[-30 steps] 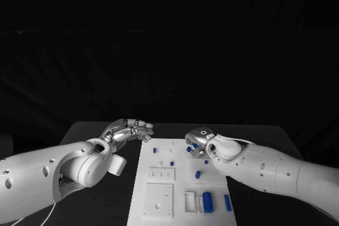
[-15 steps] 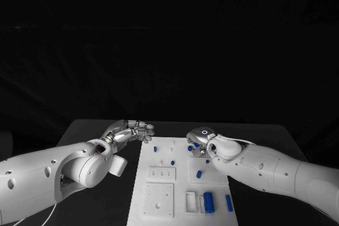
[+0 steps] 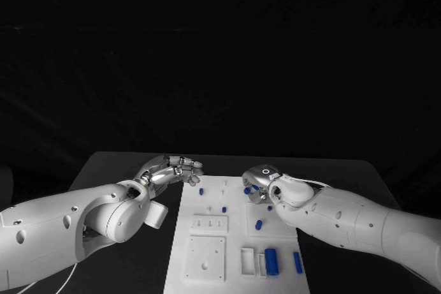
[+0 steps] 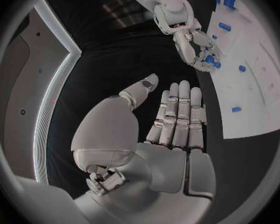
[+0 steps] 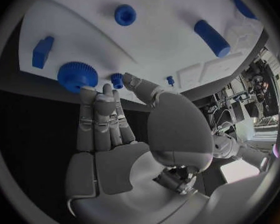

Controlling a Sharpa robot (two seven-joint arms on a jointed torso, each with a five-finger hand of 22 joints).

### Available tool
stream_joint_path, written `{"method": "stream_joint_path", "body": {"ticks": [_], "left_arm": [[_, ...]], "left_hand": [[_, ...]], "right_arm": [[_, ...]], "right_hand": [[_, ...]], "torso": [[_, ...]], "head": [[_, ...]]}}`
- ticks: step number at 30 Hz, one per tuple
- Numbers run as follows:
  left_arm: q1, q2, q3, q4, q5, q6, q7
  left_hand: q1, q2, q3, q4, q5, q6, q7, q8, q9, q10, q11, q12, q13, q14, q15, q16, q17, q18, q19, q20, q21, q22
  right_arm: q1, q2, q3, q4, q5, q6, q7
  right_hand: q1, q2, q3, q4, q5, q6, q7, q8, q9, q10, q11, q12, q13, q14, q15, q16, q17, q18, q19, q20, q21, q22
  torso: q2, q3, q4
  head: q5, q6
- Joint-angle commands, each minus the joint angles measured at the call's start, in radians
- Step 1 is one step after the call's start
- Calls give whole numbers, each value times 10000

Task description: Assemble the parts on the task board

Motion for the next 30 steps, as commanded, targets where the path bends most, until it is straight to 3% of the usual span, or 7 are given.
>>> {"method": "stream_joint_path", "body": {"ticks": [1,15,30], "left_arm": [[10,3,6,29,-24,180,17],[11,42,6,-24,-23,217,-20],[11,59,6,-103,-23,251,-70]], "left_hand": [[-97,29,34,7,-61,9,72,-41,16,-27,42,-54,-11,-31,39,-45,-17,106,-60,42,-59,-17],[-99,31,34,7,-70,8,73,-46,20,-24,43,-67,-11,-24,41,-58,-19,109,-60,45,-62,-19],[-100,34,35,6,-78,7,74,-51,25,-17,43,-82,-10,-14,41,-73,-20,113,-59,46,-64,-21]], "right_arm": [[-9,18,2,0,99,-43,170],[-9,40,3,28,119,66,140],[-9,24,5,154,74,-303,-169]], "right_hand": [[-41,-28,32,31,-54,79,10,71,19,86,-28,30,18,-43,-20,67,-19,319,19,-61,-14,21],[-95,83,36,91,-53,190,-43,135,71,269,-95,77,94,-49,-85,106,-61,319,28,-76,-4,70],[-231,432,206,228,-52,918,-371,480,328,1117,-444,435,613,-30,-427,268,-125,319,73,-158,246,383]], "torso": [[69,-17,12],[118,-20,17],[109,-24,9]], "head": [[-1,-16],[4,-54],[7,-137]]}}
